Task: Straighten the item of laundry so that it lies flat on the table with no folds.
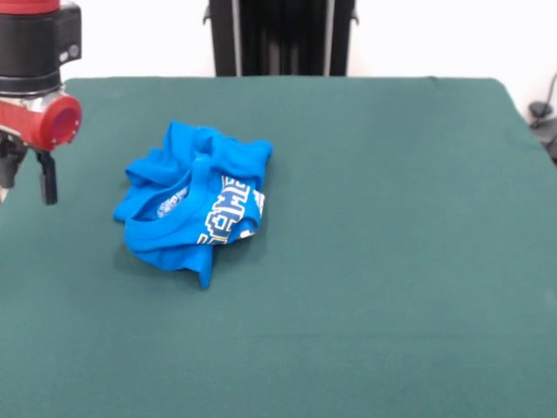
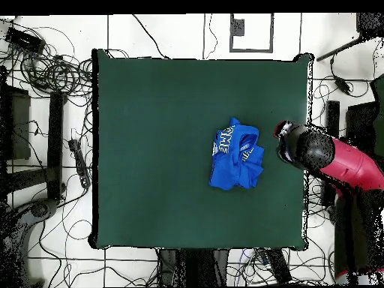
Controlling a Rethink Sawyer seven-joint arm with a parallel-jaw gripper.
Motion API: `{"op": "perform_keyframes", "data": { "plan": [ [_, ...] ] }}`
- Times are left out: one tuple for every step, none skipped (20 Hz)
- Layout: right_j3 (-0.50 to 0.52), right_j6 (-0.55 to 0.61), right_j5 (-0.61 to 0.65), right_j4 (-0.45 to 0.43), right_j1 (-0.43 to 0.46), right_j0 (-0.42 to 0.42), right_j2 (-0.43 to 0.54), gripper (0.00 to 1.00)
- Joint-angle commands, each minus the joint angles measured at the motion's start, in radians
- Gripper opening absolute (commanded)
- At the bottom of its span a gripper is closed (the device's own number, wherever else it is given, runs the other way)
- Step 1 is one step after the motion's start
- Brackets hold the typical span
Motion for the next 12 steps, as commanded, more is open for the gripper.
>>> {"op": "perform_keyframes", "data": {
  "plan": [
    [-0.001, 0.152, 0.098, 0.069, 0.053, 0.078, 0.041, 1.0],
    [-0.004, 0.159, 0.099, 0.073, 0.055, 0.086, 0.035, 1.0],
    [-0.008, 0.165, 0.101, 0.077, 0.056, 0.094, 0.03, 1.0],
    [-0.011, 0.17, 0.099, 0.082, 0.061, 0.101, 0.025, 1.0],
    [-0.011, 0.176, 0.091, 0.085, 0.066, 0.108, 0.019, 1.0],
    [-0.012, 0.183, 0.083, 0.09, 0.071, 0.114, 0.015, 1.0],
    [-0.011, 0.19, 0.075, 0.095, 0.076, 0.121, 0.01, 1.0],
    [-0.01, 0.193, 0.067, 0.097, 0.078, 0.127, 0.004, 1.0],
    [-0.004, 0.2, 0.061, 0.102, 0.078, 0.132, 0.001, 1.0],
    [-0.002, 0.204, 0.058, 0.108, 0.08, 0.138, -0.002, 1.0],
    [0.006, 0.21, 0.051, 0.112, 0.077, 0.144, -0.006, 1.0],
    [0.011, 0.215, 0.048, 0.118, 0.074, 0.151, -0.008, 1.0]
  ]
}}
